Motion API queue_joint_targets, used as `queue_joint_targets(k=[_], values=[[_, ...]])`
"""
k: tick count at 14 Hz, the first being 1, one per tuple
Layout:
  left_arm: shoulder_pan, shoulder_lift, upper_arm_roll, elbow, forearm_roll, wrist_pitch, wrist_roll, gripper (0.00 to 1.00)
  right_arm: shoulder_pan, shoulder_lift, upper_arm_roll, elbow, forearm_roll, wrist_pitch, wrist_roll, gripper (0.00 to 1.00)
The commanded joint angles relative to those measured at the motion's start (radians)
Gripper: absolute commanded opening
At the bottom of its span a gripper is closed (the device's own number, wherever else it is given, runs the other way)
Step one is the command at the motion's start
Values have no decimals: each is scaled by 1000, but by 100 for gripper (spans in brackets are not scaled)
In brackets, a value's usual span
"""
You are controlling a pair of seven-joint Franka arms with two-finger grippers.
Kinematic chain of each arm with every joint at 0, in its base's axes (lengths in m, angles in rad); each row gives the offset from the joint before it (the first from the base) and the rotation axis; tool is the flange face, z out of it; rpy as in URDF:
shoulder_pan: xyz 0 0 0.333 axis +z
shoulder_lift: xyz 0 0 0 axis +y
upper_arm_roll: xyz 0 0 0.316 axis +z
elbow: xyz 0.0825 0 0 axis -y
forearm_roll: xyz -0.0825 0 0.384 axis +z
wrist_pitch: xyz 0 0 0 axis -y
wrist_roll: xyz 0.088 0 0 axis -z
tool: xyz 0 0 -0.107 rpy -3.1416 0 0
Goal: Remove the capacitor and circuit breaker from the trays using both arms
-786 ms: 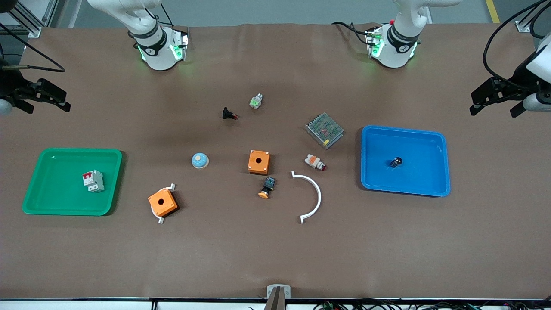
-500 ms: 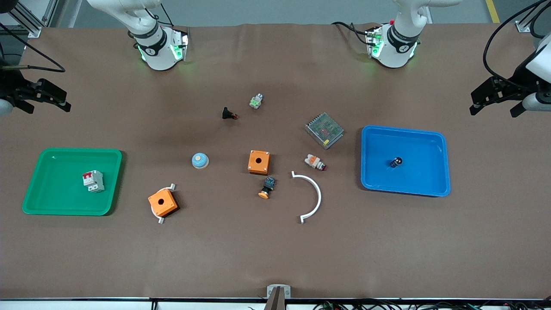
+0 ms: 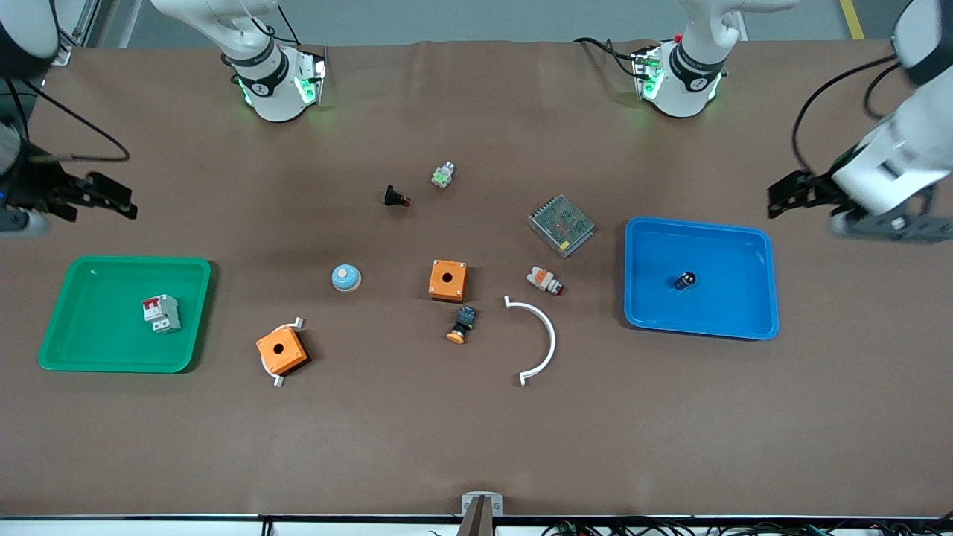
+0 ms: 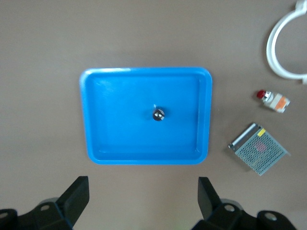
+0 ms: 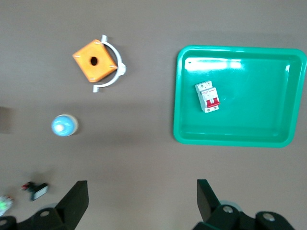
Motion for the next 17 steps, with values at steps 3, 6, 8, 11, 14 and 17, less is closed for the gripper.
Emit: queue_joint_targets(k=[3,6,8,11,14,17], values=[[-7,209,-26,16,4,124,29,100,-63,221,7,14,-131,144,-91,100],[-7,310,-26,-20,16,251,32,100,-155,339,8,16,-130,270,-257,100],[-1,358,-26,-69,18,349,34,100,-193,412,13,18,-113,299,-308,100],[4,406,-26,-143,18,450,34,100,-193,485,13,21,-74,322,-333,100],[4,429,-24,-181,27,470,34,100,-187,531,14,25,-74,370,-360,97],[4,426,-24,-221,50,481,34,98,-187,564,14,28,-74,419,-412,89]])
